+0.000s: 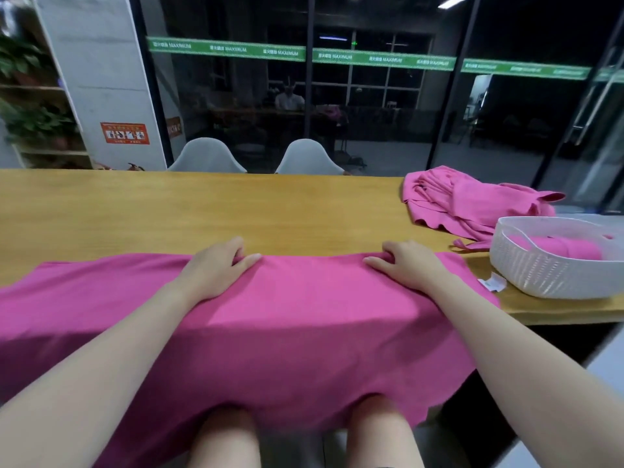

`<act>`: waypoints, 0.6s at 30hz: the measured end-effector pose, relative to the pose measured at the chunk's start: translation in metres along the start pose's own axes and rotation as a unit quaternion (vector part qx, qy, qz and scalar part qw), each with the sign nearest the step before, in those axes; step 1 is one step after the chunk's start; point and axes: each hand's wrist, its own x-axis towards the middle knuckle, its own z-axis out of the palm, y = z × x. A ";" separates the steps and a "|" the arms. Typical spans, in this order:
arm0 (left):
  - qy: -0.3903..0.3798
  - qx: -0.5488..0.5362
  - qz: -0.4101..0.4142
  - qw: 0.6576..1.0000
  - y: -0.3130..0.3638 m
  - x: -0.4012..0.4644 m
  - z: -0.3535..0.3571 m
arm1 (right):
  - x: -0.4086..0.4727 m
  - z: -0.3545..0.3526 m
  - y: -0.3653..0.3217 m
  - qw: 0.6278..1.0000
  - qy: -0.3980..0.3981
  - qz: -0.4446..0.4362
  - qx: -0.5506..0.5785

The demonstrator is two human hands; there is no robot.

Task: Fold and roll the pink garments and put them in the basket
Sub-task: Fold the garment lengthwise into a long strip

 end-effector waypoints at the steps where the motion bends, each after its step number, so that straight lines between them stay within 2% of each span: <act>1: 0.004 0.002 -0.007 1.000 0.000 -0.004 -0.004 | -0.005 -0.004 0.001 1.000 0.003 0.002 -0.009; 5: 0.013 0.058 0.018 0.998 -0.004 -0.024 -0.019 | -0.031 -0.030 0.010 0.999 -0.032 0.010 -0.024; 8: 0.084 0.080 0.063 0.991 -0.003 -0.023 -0.032 | -0.033 -0.055 0.014 0.999 -0.006 0.002 -0.039; 9: 0.087 0.085 0.066 0.990 -0.002 -0.018 -0.033 | -0.029 -0.059 0.016 0.999 0.001 0.003 -0.043; 14: -0.009 0.082 0.060 0.995 -0.012 0.002 -0.006 | -0.006 -0.029 0.023 0.997 -0.037 0.013 -0.067; 18: -0.048 0.061 0.080 0.994 -0.027 0.012 0.005 | -0.002 0.004 0.034 0.999 -0.027 -0.001 0.020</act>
